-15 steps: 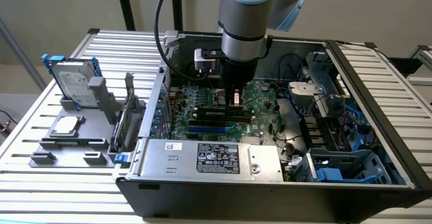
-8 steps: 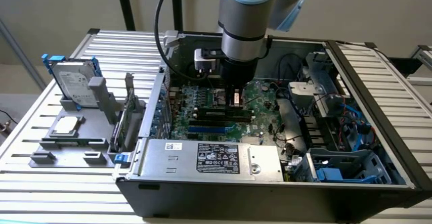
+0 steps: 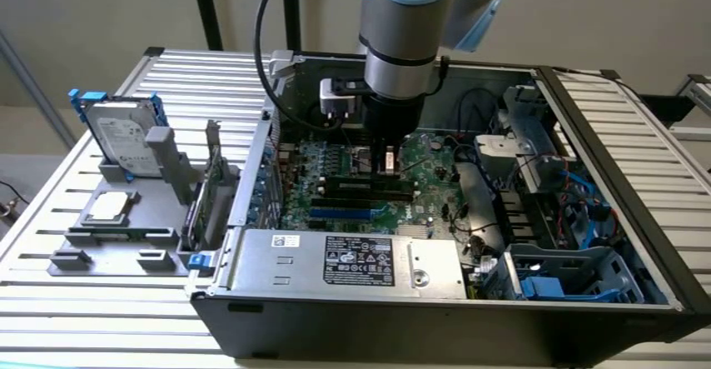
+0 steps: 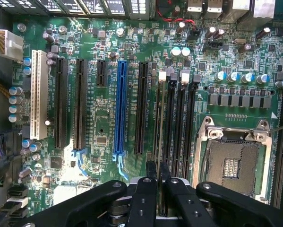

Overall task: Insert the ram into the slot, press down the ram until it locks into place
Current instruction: 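Insert the ram into the slot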

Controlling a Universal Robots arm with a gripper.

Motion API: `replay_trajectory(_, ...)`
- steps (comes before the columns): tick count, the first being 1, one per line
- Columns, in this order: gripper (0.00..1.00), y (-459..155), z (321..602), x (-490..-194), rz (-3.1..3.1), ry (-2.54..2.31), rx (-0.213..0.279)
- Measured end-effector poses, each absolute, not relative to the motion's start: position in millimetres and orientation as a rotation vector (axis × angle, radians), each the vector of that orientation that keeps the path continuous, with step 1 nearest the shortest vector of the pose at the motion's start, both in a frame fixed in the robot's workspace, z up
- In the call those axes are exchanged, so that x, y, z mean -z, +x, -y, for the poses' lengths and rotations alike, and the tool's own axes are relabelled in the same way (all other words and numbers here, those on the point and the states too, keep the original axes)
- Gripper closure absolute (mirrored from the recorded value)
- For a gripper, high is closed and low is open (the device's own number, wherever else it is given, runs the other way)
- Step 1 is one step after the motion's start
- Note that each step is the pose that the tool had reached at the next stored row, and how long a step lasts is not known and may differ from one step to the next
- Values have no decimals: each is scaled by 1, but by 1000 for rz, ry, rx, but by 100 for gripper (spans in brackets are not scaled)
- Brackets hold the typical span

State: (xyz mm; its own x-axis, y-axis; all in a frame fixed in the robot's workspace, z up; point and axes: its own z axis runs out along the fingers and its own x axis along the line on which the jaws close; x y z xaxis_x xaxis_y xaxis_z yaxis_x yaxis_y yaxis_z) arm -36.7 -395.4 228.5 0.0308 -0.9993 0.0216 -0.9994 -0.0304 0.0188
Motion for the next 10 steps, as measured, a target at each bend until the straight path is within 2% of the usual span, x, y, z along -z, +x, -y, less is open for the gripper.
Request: replay_trajectory(10,86,-37,395,-228,2167,2235,-4)
